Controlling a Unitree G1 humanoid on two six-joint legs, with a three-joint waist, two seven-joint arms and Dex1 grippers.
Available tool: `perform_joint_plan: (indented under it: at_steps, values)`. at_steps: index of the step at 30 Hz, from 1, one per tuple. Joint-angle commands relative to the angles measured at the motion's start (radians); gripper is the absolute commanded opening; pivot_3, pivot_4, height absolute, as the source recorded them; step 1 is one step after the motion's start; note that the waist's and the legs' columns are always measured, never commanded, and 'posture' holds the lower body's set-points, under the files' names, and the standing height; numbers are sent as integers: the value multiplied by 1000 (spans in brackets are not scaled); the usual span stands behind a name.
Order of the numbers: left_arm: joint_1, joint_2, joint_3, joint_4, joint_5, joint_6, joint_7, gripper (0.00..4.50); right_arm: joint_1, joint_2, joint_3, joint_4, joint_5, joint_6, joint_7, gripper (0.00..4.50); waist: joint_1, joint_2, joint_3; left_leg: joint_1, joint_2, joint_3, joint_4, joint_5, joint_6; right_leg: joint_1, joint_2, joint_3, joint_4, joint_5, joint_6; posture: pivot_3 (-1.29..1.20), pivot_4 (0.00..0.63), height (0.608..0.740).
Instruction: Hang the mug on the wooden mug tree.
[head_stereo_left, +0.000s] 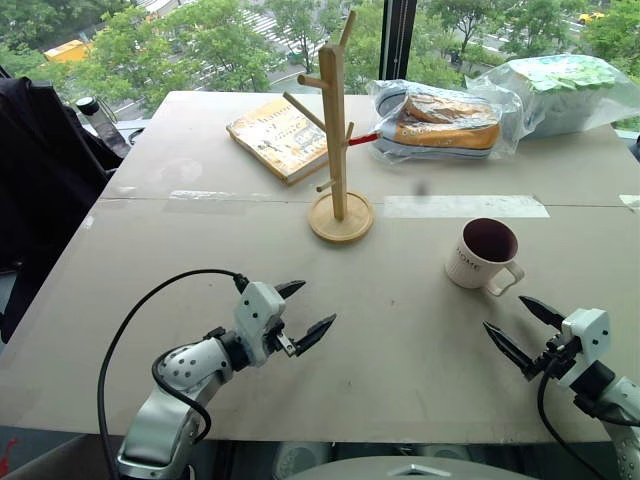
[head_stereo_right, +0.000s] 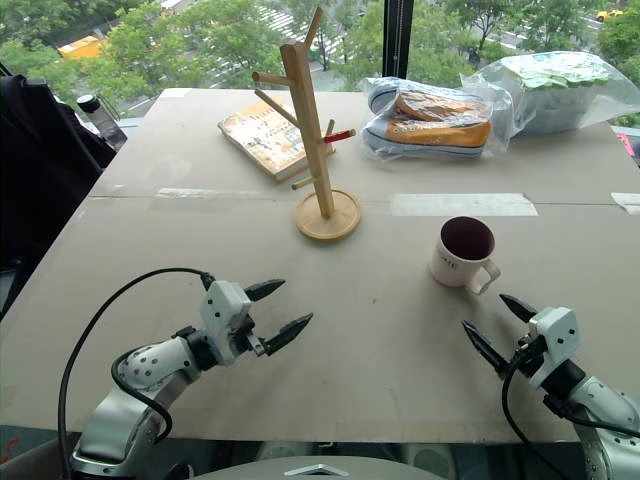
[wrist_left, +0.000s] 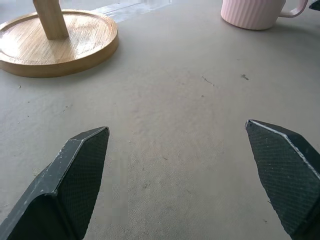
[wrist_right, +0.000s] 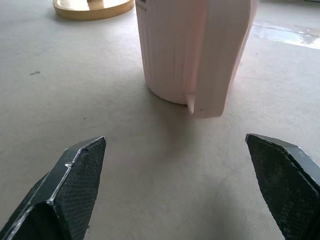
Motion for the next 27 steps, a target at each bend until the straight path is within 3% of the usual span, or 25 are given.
perform_joint_plan:
  at_steps: [1,9,18,21,27]
  values:
    - [-49,16,-7,-26,1,-7,-13,4500,-3,34,2,-64,-45,-5,-85,4424,0,0,0,0,0,0,0,0,0,0,0,0,0,0,0,0,150,740]
    - [-219,148,-18,-70,-134,126,-190,4500,-38,215,44,-131,-163,31,-356,4424,-1,0,-1,0,0,0,0,0,0,0,4,1,1,0,0,0,150,740]
    - [-368,230,-23,-164,-268,279,-252,4500,-70,325,109,-121,-254,5,-486,4424,-3,0,-1,0,0,1,0,0,0,-1,5,2,1,0,0,0,150,740]
    - [-382,214,-42,-192,-269,289,-235,4500,-86,349,109,-104,-274,-15,-520,3584,-2,0,-1,0,0,0,0,0,0,-1,6,2,1,0,0,0,150,740]
    - [-371,215,-45,-201,-257,276,-228,4500,-95,349,108,-91,-285,-25,-534,868,-3,0,-1,0,0,1,0,0,0,-1,7,3,1,0,0,0,150,740]
